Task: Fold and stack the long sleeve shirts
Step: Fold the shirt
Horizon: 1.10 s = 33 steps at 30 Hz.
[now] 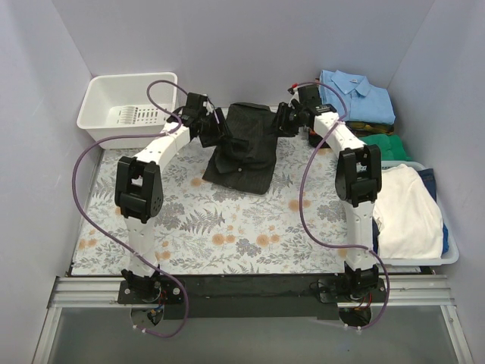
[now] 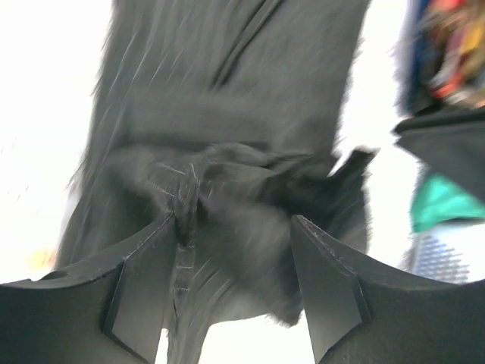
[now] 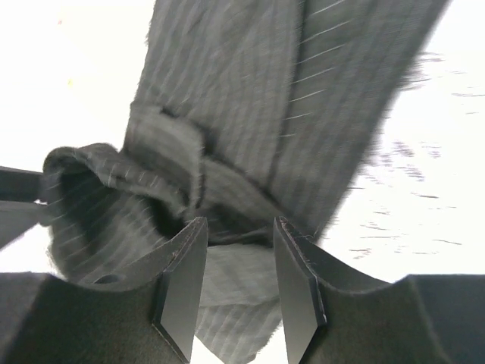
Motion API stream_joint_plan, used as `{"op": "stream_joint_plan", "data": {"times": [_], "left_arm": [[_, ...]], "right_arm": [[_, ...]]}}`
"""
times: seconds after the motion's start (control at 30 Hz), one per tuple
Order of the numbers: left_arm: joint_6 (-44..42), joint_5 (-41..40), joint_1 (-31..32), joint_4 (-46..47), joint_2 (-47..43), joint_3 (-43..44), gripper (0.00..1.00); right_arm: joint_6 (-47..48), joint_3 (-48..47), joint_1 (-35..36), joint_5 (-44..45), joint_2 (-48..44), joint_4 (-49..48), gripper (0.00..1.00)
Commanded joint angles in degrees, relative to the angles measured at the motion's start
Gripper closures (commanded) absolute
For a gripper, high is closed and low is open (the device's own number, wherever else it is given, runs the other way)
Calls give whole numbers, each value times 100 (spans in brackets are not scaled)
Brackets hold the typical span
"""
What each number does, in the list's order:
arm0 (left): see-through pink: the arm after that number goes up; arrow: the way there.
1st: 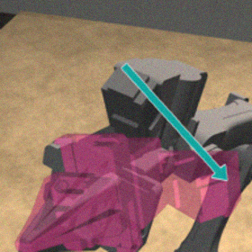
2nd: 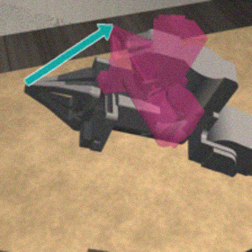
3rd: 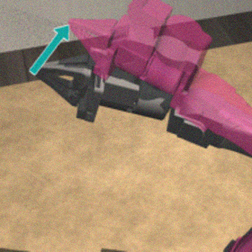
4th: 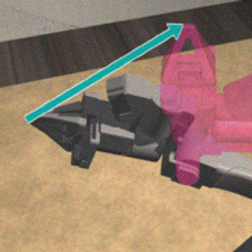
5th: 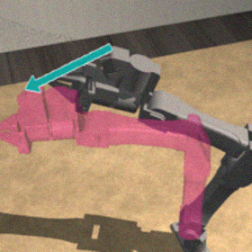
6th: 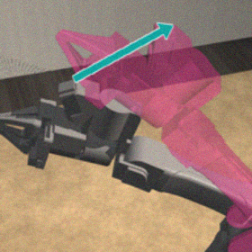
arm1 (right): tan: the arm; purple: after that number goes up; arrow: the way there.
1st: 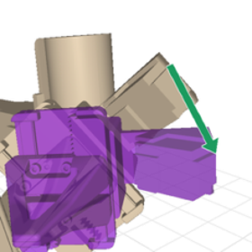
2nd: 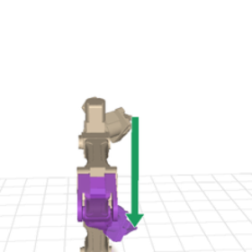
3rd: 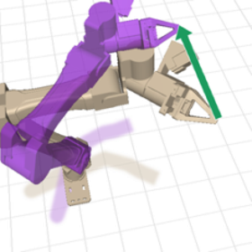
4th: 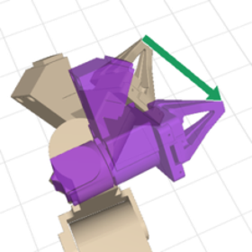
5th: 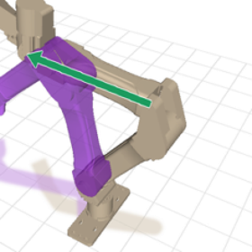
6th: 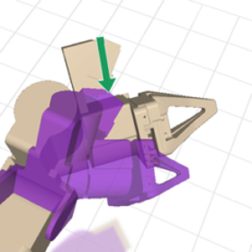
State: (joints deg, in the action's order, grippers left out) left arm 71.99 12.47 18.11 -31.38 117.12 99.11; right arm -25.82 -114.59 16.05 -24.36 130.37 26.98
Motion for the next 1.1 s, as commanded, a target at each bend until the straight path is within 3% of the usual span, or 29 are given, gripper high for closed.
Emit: {"op": "stream_joint_plan", "data": {"times": [0.0, 0.27, 0.53, 0.77, 0.9, 1.07], "left_arm": [[78, 370, -44, 62, 337, 1151, 40], [650, 836, -44, 456, 1269, 1884, 40], [641, 521, -88, 1237, 1542, 2288, 40], [518, 247, -334, 1714, 725, 2148, 37], [360, 230, -431, 1740, 163, 1552, 37], [62, 370, -448, 1538, -697, 699, 37]], "right_arm": [[-37, -91, -85, 299, -265, -97, 52], [156, 779, -76, 450, -968, -167, 53], [771, 2212, 292, 458, -2235, -10, 53], [1150, 1853, 1083, 196, -1858, 396, 53], [974, 1493, 1233, -68, -1331, 378, 53], [781, 798, 1172, 221, -777, 378, 53]]}}
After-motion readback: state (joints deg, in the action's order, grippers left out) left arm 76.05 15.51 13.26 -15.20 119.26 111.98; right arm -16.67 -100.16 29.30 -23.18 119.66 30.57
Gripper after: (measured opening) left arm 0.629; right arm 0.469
